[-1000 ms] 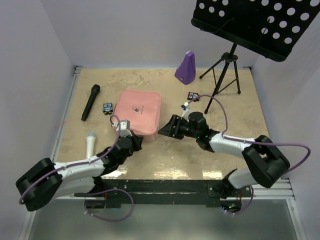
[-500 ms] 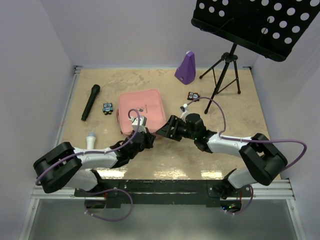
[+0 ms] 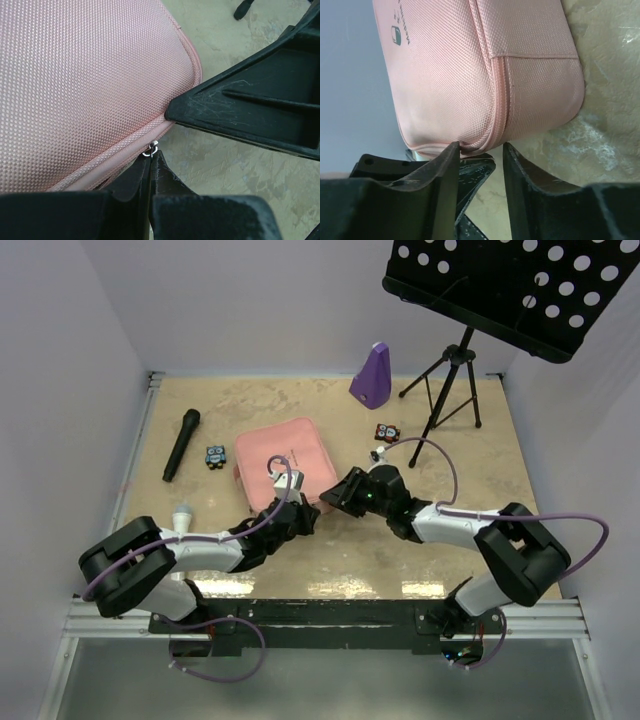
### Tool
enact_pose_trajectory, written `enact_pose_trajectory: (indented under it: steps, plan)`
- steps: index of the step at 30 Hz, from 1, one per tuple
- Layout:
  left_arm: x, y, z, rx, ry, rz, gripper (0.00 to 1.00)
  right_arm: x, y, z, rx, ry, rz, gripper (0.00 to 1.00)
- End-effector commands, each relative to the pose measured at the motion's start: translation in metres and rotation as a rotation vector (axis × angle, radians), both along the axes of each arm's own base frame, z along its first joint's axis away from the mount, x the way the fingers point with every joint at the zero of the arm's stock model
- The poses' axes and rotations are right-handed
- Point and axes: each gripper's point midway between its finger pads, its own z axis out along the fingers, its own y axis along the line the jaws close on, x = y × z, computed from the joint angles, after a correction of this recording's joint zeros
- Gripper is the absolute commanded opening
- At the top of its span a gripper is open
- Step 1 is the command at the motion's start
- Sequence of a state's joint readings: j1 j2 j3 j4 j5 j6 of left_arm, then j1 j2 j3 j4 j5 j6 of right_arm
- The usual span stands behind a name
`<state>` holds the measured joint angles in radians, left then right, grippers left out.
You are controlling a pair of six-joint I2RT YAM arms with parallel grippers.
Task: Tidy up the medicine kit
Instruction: Zip the medicine box at the center of the board.
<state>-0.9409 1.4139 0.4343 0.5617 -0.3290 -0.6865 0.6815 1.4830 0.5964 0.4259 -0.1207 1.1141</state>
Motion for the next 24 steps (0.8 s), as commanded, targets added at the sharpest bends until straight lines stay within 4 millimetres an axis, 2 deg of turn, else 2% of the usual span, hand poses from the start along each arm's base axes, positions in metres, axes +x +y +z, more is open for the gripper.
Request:
enact_pose_trajectory:
  steps: [1, 7, 8, 13, 24]
  plan:
    - [-0.003, -0.018, 0.015, -0.039, -0.028, -0.066, 0.0, 0.024, 0.004, 0.019, 0.046, -0.048, -0.068, 0.32]
    - [-0.006, -0.017, 0.012, -0.035, -0.025, -0.073, 0.0, 0.025, 0.002, 0.015, 0.045, -0.043, -0.069, 0.01]
    - [-0.006, -0.016, 0.011, -0.033, -0.023, -0.072, 0.0, 0.026, 0.002, 0.015, 0.045, -0.043, -0.067, 0.0]
    - [-0.009, -0.008, 0.007, -0.021, -0.017, -0.058, 0.0, 0.029, -0.004, 0.015, 0.048, -0.051, -0.083, 0.0]
    - [-0.023, 0.031, -0.019, 0.032, 0.041, 0.014, 0.0, 0.05, -0.033, 0.014, 0.018, -0.08, -0.134, 0.0]
